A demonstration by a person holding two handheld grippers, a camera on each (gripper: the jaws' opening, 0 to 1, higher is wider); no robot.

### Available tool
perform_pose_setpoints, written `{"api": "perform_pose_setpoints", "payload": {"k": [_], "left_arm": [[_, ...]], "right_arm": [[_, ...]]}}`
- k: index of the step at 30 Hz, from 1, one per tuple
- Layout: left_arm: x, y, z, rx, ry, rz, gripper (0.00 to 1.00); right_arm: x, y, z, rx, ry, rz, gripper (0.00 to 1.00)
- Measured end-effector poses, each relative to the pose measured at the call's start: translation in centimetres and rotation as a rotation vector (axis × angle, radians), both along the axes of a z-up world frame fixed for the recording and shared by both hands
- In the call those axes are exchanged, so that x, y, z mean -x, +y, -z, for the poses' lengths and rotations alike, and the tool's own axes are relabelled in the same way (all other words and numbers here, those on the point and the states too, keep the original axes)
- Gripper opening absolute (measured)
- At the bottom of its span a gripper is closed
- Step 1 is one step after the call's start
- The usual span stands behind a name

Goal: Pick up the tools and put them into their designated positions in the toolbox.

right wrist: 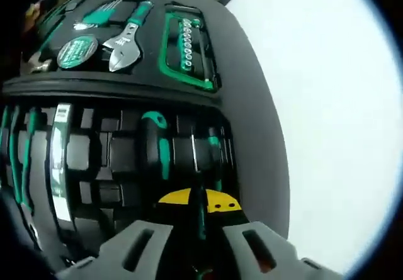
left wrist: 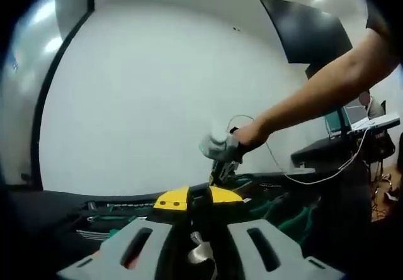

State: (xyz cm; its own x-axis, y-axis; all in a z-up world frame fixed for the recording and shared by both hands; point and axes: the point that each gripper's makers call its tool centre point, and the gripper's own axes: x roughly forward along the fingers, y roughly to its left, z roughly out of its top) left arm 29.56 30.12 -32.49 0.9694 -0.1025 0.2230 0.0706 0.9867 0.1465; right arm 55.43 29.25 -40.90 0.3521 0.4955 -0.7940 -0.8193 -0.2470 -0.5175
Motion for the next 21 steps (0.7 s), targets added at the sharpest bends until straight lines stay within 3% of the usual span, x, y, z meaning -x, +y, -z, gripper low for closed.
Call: {"api": "perform_pose_setpoints", "payload": {"k": [3, 6, 7, 8, 9, 10, 11, 13, 16, 17, 18, 19, 21], "left_arm": [[-0.1, 0.1, 0.0, 0.0, 0.001, -0.002, 0.12], [0.1, 0.0, -0.2, 0.011, -0.006, 0.009, 0.12], [0.1, 0.0, -0.2, 0.013, -0.008, 0.01, 0.12], [0.0, 0.1, -0.2, 0.014, -0.007, 0.008, 0.12], [0.0, 0.1, -0.1, 0.013, -0.005, 0.005, 0.12], [0.1, 0.0, -0.1, 0.01, -0.004, 0.006, 0.12], [0.1, -0.1, -0.1, 0.008, -0.004, 0.006, 0.12], [0.0, -0.1, 0.0, 0.003, 0.002, 0.002, 0.12], [0.0, -0.5, 0.3, -0.012, 0.013, -0.005, 0.12], [-0.1, -0.5, 0.4, -0.019, 0.018, -0.009, 0.12], [-0.1, -0.4, 0.5, -0.024, 0.023, -0.013, 0.12], [-0.2, -0.3, 0.6, -0.03, 0.026, -0.017, 0.12], [-0.4, -0.4, 1.0, -0.042, 0.039, -0.024, 0.12]], "right_arm": [[0.7, -0.7, -1.1, -0.046, 0.046, 0.022, 0.18], [0.9, -0.5, -4.1, -0.255, 0.099, 0.089, 0.12], [0.4, -0.4, -5.5, -0.386, 0.126, 0.158, 0.08], [-0.4, -0.6, -6.2, -0.47, 0.124, 0.221, 0.07], [-1.7, -1.6, -6.6, -0.55, 0.09, 0.322, 0.04], [-2.0, -2.4, -6.7, -0.562, 0.066, 0.342, 0.0], [-2.6, -3.2, -6.1, -0.636, 0.072, 0.416, 0.0], [-2.5, -3.9, -3.7, -0.68, 0.093, 0.49, 0.0], [-4.1, -3.8, -2.6, -0.801, 0.13, 0.562, 0.0], [-3.8, -4.3, -2.1, -0.801, 0.134, 0.6, 0.0], [-3.9, -4.3, -1.4, -0.795, 0.141, 0.603, 0.0], [-3.7, -3.7, -2.3, -0.878, 0.133, 0.564, 0.0], [-3.5, -4.0, -1.8, -0.889, 0.161, 0.604, 0.0]]}}
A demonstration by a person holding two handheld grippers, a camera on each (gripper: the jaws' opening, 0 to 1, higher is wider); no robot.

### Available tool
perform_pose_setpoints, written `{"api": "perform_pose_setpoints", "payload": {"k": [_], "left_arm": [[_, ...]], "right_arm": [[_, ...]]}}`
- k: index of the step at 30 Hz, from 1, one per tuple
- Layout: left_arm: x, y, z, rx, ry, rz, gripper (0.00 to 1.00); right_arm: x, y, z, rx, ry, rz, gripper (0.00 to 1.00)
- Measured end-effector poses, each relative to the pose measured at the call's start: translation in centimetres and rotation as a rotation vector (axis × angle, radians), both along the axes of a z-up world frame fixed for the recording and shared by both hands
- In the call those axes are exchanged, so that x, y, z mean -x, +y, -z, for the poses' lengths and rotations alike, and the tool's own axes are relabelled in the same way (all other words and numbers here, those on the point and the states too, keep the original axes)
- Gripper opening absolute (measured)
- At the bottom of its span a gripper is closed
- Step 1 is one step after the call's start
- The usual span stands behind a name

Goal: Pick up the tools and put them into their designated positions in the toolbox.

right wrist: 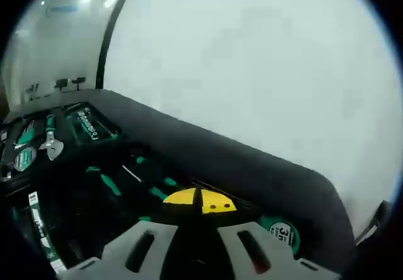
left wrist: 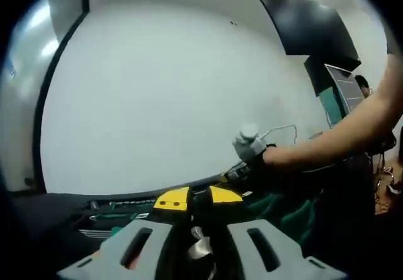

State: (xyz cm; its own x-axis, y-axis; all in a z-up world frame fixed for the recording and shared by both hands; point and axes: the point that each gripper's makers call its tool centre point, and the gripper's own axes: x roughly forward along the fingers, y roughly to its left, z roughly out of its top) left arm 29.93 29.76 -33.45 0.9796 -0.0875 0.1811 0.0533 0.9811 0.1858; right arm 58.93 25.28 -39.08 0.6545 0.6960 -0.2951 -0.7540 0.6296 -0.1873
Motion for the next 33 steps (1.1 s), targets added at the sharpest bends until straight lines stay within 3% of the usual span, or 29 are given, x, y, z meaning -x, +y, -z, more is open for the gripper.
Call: {"api": "perform_pose_setpoints", "payload": {"k": [2, 3, 5, 7, 9, 11, 12, 16, 18, 19, 22, 25, 26, 27, 28, 30, 32, 33], "left_arm": [[-0.3, 0.2, 0.2, -0.009, 0.013, -0.028, 0.12], [-0.6, 0.6, 0.4, -0.002, 0.048, -0.063, 0.11], [-1.2, 0.5, 0.1, 0.052, 0.095, -0.062, 0.06], [-2.8, 0.7, -2.1, 0.072, 0.105, -0.088, 0.03], [-5.3, 0.2, -4.8, 0.092, 0.098, -0.056, 0.03], [-8.7, 0.2, -6.3, 0.065, 0.111, -0.051, 0.03], [-11.1, 0.0, -5.8, 0.027, 0.158, -0.041, 0.03], [-17.3, -2.0, -3.4, 0.087, 0.322, 0.055, 0.03], [-20.6, -2.8, -1.6, 0.028, 0.391, 0.076, 0.03], [-22.0, -3.2, 0.1, 0.026, 0.465, 0.075, 0.03], [-24.7, -3.6, 3.4, -0.006, 0.568, 0.086, 0.03], [-26.1, -4.0, 6.1, 0.025, 0.649, 0.092, 0.03], [-27.3, -3.2, 7.0, 0.01, 0.697, 0.088, 0.02], [-27.8, -3.1, 6.3, -0.008, 0.628, 0.077, 0.02], [-26.0, -3.8, 6.3, -0.034, 0.628, 0.084, 0.02], [-24.6, -4.1, 6.4, 0.045, 0.652, 0.08, 0.01], [-24.1, -4.1, 6.5, 0.07, 0.652, 0.093, 0.01], [-26.7, -3.5, 6.7, 0.057, 0.653, 0.122, 0.0]], "right_arm": [[-0.3, -0.1, 0.1, 0.021, -0.051, 0.011, 0.0], [0.9, -0.1, -0.2, 0.053, -0.102, 0.003, 0.0], [1.1, 0.2, -0.2, 0.046, -0.099, -0.006, 0.0], [0.1, 0.5, -0.3, 0.025, -0.07, 0.0, 0.0], [-0.3, 0.2, -0.2, 0.019, -0.064, 0.014, 0.0], [-0.3, -0.4, -0.2, 0.008, -0.052, 0.036, 0.0], [-0.6, -0.3, -0.2, 0.003, -0.043, 0.038, 0.0], [-0.7, -0.3, -0.3, 0.015, -0.061, 0.043, 0.0], [-0.8, -0.6, -0.3, -0.017, -0.02, 0.054, 0.0], [-0.8, -0.6, -0.3, -0.016, -0.023, 0.052, 0.0], [-1.0, -0.5, -0.3, -0.005, -0.041, 0.05, 0.0], [-0.7, -0.5, -0.1, -0.014, -0.031, 0.053, 0.0], [-0.7, -0.5, -0.1, -0.018, -0.025, 0.055, 0.0], [-1.0, -0.6, -0.1, -0.02, -0.022, 0.059, 0.0], [-1.0, -0.6, 0.0, -0.02, -0.023, 0.062, 0.0], [-0.4, -0.8, -0.1, -0.02, -0.028, 0.062, 0.0], [-0.5, -0.7, -0.1, -0.023, -0.021, 0.063, 0.0], [-0.5, -0.7, -0.1, -0.027, -0.013, 0.067, 0.0]]}}
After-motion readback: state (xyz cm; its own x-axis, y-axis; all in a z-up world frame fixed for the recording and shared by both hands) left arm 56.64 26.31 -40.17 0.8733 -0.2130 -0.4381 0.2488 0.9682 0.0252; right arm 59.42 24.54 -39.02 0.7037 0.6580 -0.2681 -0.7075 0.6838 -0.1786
